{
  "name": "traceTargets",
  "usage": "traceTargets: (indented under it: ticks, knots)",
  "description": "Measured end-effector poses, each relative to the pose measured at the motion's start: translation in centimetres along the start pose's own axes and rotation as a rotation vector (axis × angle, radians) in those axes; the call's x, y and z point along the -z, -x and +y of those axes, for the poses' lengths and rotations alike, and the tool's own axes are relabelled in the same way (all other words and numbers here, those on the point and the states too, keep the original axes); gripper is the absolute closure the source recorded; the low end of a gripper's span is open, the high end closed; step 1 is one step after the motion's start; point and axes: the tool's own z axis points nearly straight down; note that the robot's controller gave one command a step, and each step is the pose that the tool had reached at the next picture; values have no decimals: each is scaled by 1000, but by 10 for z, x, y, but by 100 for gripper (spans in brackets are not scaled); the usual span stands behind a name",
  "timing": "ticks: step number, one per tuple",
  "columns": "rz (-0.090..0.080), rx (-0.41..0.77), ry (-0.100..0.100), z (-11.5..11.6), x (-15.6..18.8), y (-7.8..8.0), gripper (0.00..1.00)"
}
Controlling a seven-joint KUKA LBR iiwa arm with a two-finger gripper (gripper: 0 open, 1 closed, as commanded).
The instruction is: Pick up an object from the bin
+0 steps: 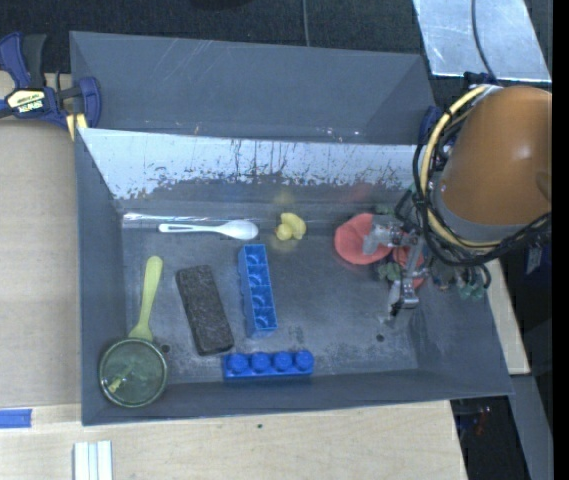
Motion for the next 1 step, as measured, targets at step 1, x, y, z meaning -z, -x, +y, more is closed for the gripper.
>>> traceTargets:
  ticks: [1]
  knots:
    - [-7, 2, 0, 0, 4, 2, 0]
